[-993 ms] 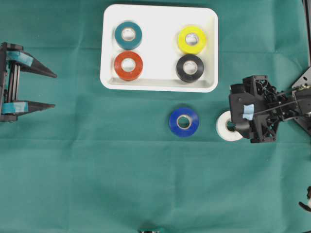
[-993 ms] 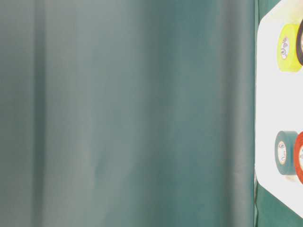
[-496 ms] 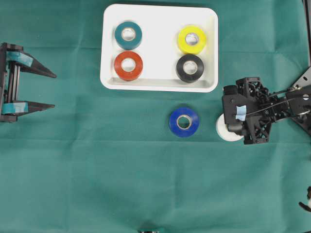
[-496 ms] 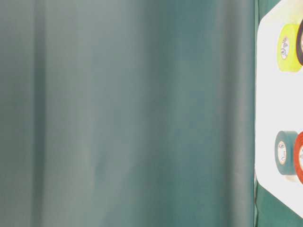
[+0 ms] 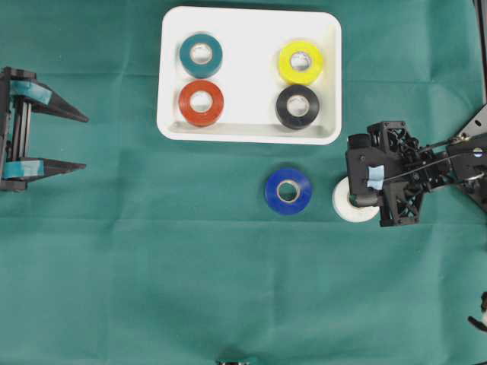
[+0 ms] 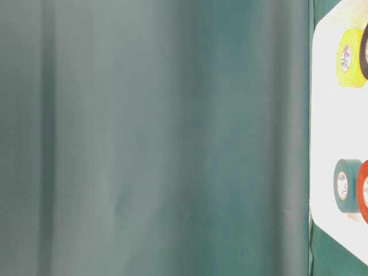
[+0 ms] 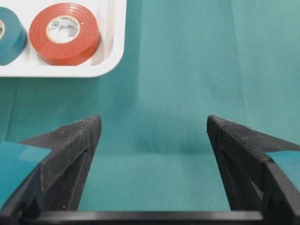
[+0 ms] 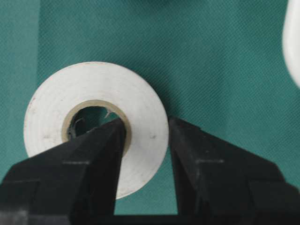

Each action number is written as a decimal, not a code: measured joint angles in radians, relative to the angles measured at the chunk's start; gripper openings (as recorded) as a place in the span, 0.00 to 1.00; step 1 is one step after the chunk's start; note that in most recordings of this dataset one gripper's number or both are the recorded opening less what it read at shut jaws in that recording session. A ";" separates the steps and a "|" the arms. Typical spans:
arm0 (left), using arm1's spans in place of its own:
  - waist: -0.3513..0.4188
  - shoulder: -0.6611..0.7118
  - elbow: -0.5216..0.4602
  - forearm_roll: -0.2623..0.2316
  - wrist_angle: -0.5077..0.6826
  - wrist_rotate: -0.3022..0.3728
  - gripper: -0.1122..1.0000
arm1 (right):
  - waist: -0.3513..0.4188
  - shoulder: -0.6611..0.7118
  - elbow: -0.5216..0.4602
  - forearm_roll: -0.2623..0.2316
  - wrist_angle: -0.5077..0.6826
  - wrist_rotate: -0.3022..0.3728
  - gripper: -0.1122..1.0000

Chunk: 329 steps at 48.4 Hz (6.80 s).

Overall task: Put the tape alternately from left to right into the white case.
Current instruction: 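Close the right gripper on the white roll's rim, then lift the white roll and carry it to the tray's top middle, then lower and release the white roll, then raise the right gripper, then retract the right gripper to the right edge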

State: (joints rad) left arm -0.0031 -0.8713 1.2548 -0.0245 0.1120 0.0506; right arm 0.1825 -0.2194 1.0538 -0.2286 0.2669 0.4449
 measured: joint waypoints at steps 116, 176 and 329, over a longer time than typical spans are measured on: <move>0.000 -0.002 0.008 0.000 0.000 0.000 0.91 | -0.388 0.319 -0.653 -0.097 0.330 -0.002 0.11; 0.003 -0.002 0.008 -0.002 -0.003 0.000 0.91 | -0.578 0.371 -0.653 -0.097 0.170 -0.002 0.11; -0.156 -0.002 0.006 0.000 -0.021 -0.005 0.91 | -0.362 -0.644 0.267 -0.100 -0.282 -0.002 0.66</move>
State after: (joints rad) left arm -0.1595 -0.8728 1.2609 -0.0245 0.0905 0.0460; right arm -0.1795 -0.8636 1.3208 -0.3283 -0.0153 0.4433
